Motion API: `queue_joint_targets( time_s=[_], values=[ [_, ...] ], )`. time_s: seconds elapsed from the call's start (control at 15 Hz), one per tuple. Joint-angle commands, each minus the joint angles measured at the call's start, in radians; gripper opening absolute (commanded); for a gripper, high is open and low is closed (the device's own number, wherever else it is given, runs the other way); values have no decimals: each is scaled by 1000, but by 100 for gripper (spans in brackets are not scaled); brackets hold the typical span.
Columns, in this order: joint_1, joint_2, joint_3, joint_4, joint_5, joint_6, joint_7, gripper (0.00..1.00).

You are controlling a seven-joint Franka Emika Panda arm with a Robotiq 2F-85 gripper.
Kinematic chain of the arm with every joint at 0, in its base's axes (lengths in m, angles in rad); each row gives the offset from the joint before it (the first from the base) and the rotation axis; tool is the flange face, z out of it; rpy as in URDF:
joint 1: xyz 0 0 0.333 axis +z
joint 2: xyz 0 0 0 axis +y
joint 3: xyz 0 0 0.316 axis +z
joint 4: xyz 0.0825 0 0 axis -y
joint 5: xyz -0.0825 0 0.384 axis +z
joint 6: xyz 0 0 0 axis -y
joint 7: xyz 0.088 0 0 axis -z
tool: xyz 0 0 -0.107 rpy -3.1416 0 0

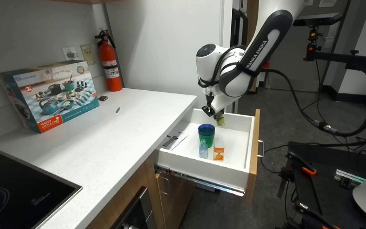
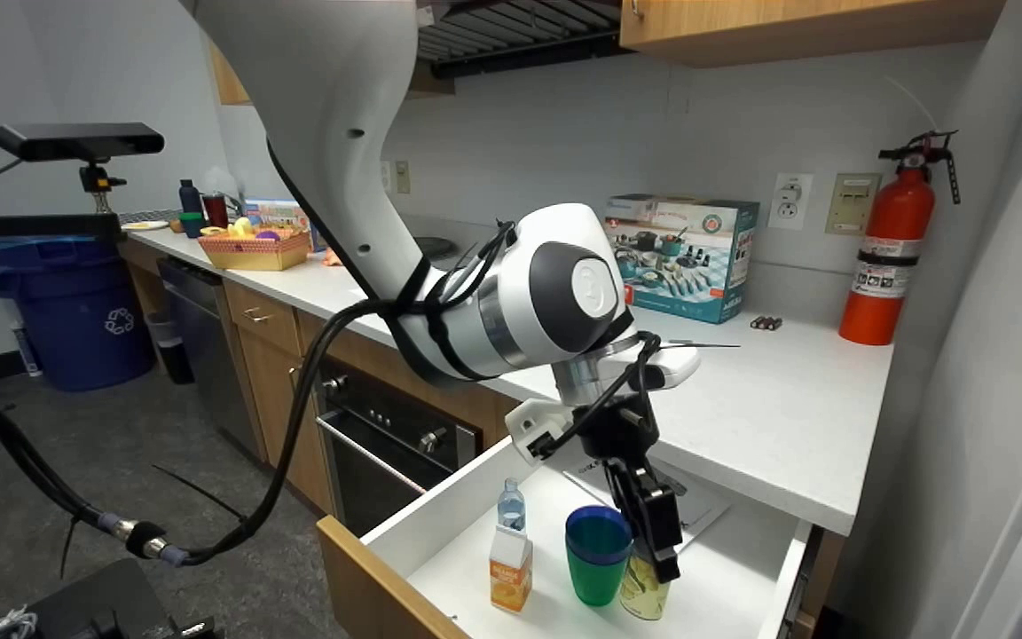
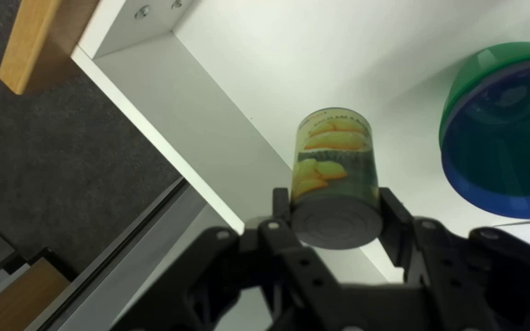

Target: Put the object on the counter in the drawer

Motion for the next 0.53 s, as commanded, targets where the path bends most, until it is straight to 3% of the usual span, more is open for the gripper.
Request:
queue_joint_targets(
  time_s=[0.0,0.47],
  values=[
    [17,33,-21,3,-40,37,78,23],
    [20,83,-41,3,-56,51,114,23]
  ],
)
